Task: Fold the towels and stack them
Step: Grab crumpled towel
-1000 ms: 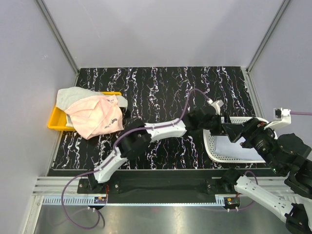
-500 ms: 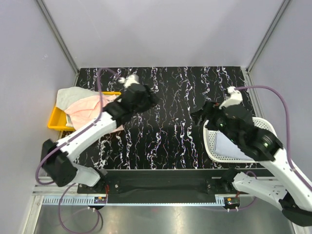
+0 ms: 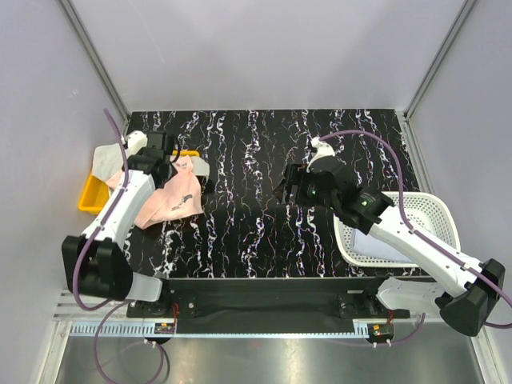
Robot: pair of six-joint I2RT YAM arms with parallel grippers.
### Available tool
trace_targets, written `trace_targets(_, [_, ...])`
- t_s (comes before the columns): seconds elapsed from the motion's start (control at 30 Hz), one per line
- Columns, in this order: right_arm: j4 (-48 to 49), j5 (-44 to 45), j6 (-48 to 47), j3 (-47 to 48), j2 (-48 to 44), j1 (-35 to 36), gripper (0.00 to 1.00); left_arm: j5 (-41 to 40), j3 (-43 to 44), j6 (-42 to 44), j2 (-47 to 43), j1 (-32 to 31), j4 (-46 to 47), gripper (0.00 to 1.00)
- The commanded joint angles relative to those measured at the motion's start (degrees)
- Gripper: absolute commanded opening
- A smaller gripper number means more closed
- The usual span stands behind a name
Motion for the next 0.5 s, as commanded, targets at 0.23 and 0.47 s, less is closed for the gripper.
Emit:
trace_targets(0.23, [5.4, -0.9, -1.2, -2.4, -0.8, -0.1, 0.84, -4.6, 12.7, 9.2, 14.8, 4.3, 0.9, 0.62])
trace_targets(0.47, [6.2, -1.1, -1.1, -3.1, -0.2, -0.2, 0.84, -5.0, 14.8, 11.1, 19.1, 5.0, 2.4, 0.56])
